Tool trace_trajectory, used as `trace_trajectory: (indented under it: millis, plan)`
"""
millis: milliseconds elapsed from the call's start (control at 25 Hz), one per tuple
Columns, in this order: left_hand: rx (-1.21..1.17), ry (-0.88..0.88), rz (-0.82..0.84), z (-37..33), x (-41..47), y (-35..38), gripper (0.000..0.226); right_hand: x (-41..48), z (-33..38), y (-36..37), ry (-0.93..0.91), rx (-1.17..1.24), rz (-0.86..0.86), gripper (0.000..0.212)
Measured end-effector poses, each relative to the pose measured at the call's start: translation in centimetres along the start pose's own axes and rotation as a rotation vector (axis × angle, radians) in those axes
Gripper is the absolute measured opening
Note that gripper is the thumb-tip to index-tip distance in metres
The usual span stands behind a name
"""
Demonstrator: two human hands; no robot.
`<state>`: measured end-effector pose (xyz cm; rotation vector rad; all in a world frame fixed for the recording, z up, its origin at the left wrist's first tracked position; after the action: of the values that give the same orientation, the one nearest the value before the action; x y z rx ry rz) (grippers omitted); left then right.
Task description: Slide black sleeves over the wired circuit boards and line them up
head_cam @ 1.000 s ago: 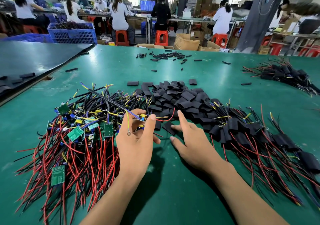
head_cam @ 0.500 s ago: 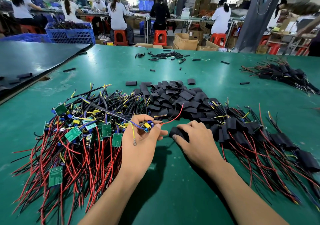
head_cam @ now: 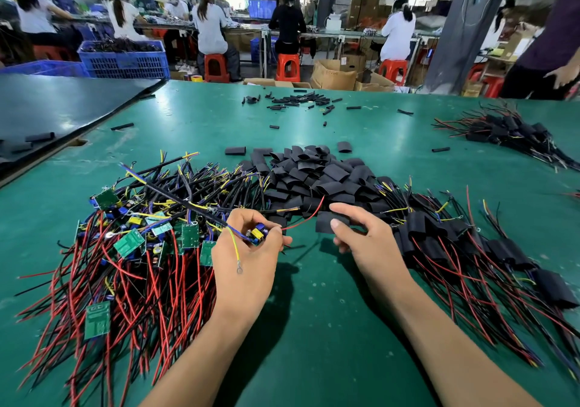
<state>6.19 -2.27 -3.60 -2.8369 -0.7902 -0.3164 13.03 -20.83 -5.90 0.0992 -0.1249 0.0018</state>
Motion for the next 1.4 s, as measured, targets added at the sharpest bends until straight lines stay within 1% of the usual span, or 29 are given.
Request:
trace_trajectory:
  millis: [80,160,240,360,520,560,680,800,840,880,960,1000,1080,1160,1240,1320,1400]
  plan:
    - [0.027,-0.011,0.014,0.0,-0.1,0.1,0.017,0.3,-0.3,-0.2,0.077,0.190,0.013,0.028]
    - [0.037,-0.018,0.015,0.0,-0.2,0.1,0.017,0.4,-0.4,-0.1,0.121,0.301,0.032,0.030]
    - [0.039,-0.025,0.012,-0.1,-0.3,0.1,0.016,0.3,-0.5,0.1,0.141,0.340,0.064,0.033]
    - [0.052,-0.019,0.006,-0.2,-0.3,0.1,0.018,0.3,-0.5,0.2,0.131,0.330,0.070,0.035]
    - [0.092,0.028,-0.014,0.2,-0.2,0.0,0.022,0.3,0.3,-0.6,0.001,0.098,0.018,0.025]
    - [0.101,0.047,-0.006,0.4,-0.2,0.1,0.022,0.2,0.3,-0.6,-0.009,0.078,0.016,0.023]
    - [0.163,0.118,0.049,0.8,-0.3,0.3,0.028,0.0,-0.1,0.0,0.035,0.106,0.037,0.016]
    - [0.187,0.112,0.079,1.3,-0.2,0.6,0.034,-0.1,-0.3,0.0,0.074,0.119,0.020,0.008]
    - [0.216,0.125,0.089,1.4,-0.2,0.7,0.033,0.0,-0.2,-0.2,0.048,0.054,0.009,0.006]
    - [0.275,0.157,0.101,1.4,-0.3,0.7,0.030,0.0,0.0,-0.4,-0.007,-0.081,-0.002,0.006]
    - [0.413,0.234,0.136,1.5,-0.3,0.9,0.022,-0.3,0.4,-0.3,-0.155,-0.387,-0.010,0.009]
    - [0.472,0.259,0.160,1.5,-0.4,0.9,0.019,-0.5,0.5,-0.1,-0.211,-0.495,-0.010,0.010]
    - [0.565,0.300,0.209,1.6,-0.4,1.1,0.016,-0.8,0.5,0.1,-0.271,-0.633,-0.020,0.009]
    - [0.600,0.319,0.233,1.6,-0.5,1.3,0.016,-0.7,0.5,0.1,-0.295,-0.670,-0.036,0.013]
    - [0.583,0.259,0.231,1.8,-0.4,1.3,0.020,-0.6,0.3,0.0,-0.271,-0.660,-0.015,0.017]
    - [0.564,0.191,0.221,2.3,-0.2,1.3,0.022,-0.7,0.0,0.4,-0.249,-0.660,0.078,0.025]
    - [0.551,0.161,0.220,2.5,-0.2,1.2,0.023,-0.8,-0.3,1.0,-0.273,-0.645,0.162,0.031]
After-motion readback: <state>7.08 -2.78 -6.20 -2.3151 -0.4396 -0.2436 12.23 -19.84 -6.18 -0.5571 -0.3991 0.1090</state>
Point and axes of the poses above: each hand's wrist, its own x-axis towards the middle knuckle, its own y-axis out of the palm, z = x × y, the point moved 4 cm from there along x, towards the middle knuckle, and after that the axes turned 11 degrees about x, right-handed, at the moved point
